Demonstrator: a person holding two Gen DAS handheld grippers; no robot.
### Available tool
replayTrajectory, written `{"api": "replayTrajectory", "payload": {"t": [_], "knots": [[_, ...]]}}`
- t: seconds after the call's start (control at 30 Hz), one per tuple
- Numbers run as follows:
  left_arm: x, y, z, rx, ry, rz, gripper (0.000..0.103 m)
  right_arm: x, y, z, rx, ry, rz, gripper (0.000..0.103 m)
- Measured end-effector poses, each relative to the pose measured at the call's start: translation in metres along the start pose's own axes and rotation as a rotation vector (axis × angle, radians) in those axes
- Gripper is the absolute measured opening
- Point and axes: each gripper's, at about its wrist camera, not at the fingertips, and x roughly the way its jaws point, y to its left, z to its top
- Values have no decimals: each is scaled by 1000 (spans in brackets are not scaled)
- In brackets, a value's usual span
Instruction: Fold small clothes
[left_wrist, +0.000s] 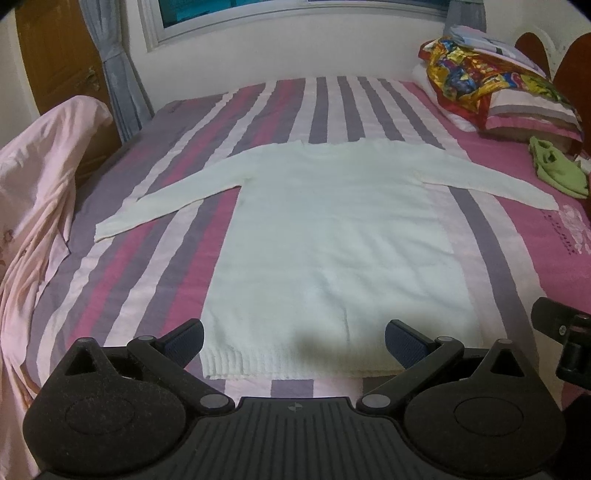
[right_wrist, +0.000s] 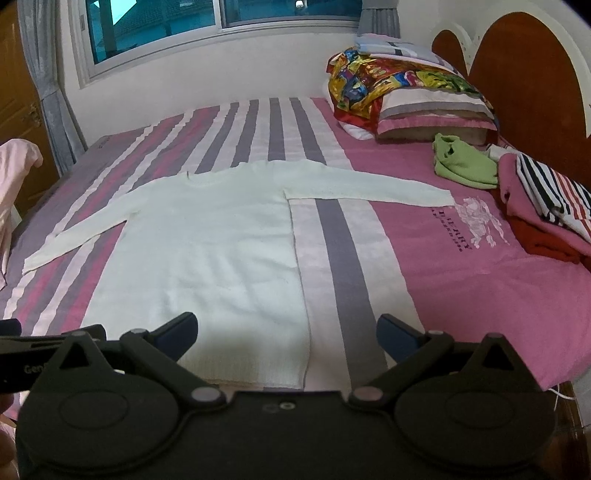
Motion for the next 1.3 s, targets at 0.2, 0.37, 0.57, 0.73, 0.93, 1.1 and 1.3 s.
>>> {"api": "replayTrajectory", "payload": {"t": [0.2, 0.37, 0.57, 0.73, 0.93, 1.1, 1.3], "knots": [[7, 3, 5, -9, 2, 9, 103, 6, 3, 3, -5, 3, 3, 103], [15, 5, 11, -15, 3, 15, 103, 12, 6, 8, -13, 1, 3, 103], [25, 7, 20, -22, 3, 28, 103, 19, 7, 15, -16, -1, 2, 103], [34, 9, 26, -31, 10, 33, 103, 26, 7, 20, -16, 0, 0, 103], [46, 10, 36, -33, 11, 41, 103, 39, 6, 31, -11, 6, -10, 103], [57, 9, 45, -33, 12, 46, 103, 51, 4, 37, -10, 11, -18, 103], [75, 9, 57, -40, 22, 52, 103, 69, 2, 47, -4, 19, -31, 103]]}}
